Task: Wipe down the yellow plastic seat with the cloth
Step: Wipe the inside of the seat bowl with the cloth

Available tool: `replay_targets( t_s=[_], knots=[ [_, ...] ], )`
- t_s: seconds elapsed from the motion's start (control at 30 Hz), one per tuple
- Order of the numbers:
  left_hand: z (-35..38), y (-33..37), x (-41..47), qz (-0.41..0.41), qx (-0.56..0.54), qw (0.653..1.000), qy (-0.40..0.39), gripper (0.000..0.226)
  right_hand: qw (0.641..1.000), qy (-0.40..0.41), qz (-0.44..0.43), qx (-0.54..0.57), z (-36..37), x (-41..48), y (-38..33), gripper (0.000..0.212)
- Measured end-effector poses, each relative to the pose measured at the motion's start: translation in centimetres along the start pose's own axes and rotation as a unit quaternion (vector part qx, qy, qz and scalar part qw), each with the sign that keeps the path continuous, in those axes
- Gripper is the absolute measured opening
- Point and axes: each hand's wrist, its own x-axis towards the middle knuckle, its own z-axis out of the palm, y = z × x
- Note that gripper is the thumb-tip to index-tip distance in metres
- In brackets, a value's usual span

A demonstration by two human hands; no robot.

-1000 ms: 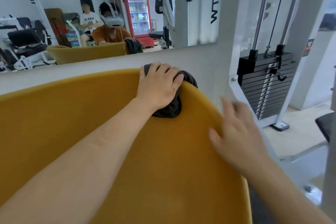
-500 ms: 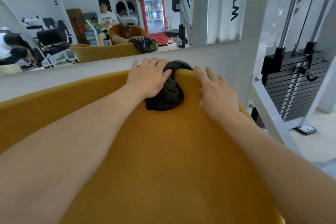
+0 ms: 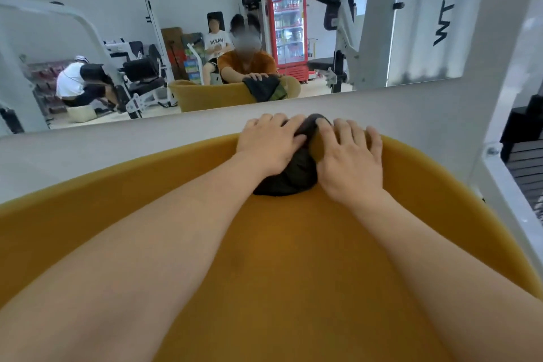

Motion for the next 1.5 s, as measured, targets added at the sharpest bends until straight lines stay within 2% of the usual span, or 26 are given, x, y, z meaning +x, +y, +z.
replay_targets(
  t_s=[0.1, 0.23, 0.33, 0.43, 0.57, 0.7, 0.8, 0.87, 0.9, 1.03, 1.17, 1.43, 1.5],
  knots=[
    [-0.2, -5.5, -2.8, -0.071, 0.034, 0.997, 0.002, 0.044, 1.000, -0.005, -0.021, -0.021, 0.1, 0.2, 1.0, 0.059],
    [-0.9, -9.7, -6.2, -0.150, 0.067, 0.986, 0.008, 0.042, 0.999, -0.025, 0.010, -0.028, -0.2, 0.5, 0.0, 0.062],
    [-0.8, -6.7, -3.9, -0.147, 0.066, 0.987, 0.003, 0.040, 0.998, -0.055, 0.015, -0.041, -0.3, 0.7, -1.1, 0.067],
    [-0.2, -2.6, -1.5, -0.092, 0.023, 0.995, 0.008, 0.039, 0.995, -0.085, 0.017, -0.055, -0.4, 1.0, -1.6, 0.071],
    [-0.1, -3.1, -2.4, -0.044, 0.024, 0.999, -0.004, 0.042, 0.994, -0.094, 0.009, -0.062, -0.8, 0.8, -1.0, 0.073],
    [-1.2, -9.6, -7.2, -0.141, 0.060, 0.988, 0.000, 0.040, 0.992, -0.105, 0.006, -0.064, -1.6, 0.8, -0.4, 0.068],
    [-2.4, -12.3, -11.5, -0.181, 0.089, 0.980, -0.006, 0.039, 0.981, -0.176, 0.045, -0.061, -3.5, 1.7, -1.7, 0.069],
    [-2.8, -12.2, -11.6, -0.188, 0.073, 0.979, -0.027, 0.040, 0.969, -0.235, 0.054, -0.058, -5.1, 2.8, -3.9, 0.070],
    [-3.1, -11.9, -11.0, -0.188, 0.053, 0.980, -0.041, 0.041, 0.966, -0.253, 0.032, -0.050, -5.8, 3.2, -5.5, 0.071],
    [-4.2, -12.1, -10.1, -0.169, 0.007, 0.980, -0.104, 0.046, 0.954, -0.262, -0.138, 0.045, -6.8, 4.3, -15.2, 0.073],
    [-5.9, -15.3, -14.9, -0.206, 0.000, 0.973, -0.105, 0.048, 0.910, -0.330, -0.212, 0.133, -6.1, 4.0, -24.1, 0.076],
    [-10.8, -20.2, -26.9, -0.304, 0.002, 0.948, -0.094, 0.050, 0.890, -0.426, -0.162, 0.024, -7.4, 2.7, -28.4, 0.088],
    [-12.2, -21.3, -29.9, -0.321, -0.011, 0.944, -0.080, 0.047, 0.879, -0.439, -0.183, 0.046, -9.1, 2.0, -30.6, 0.085]
  ],
)
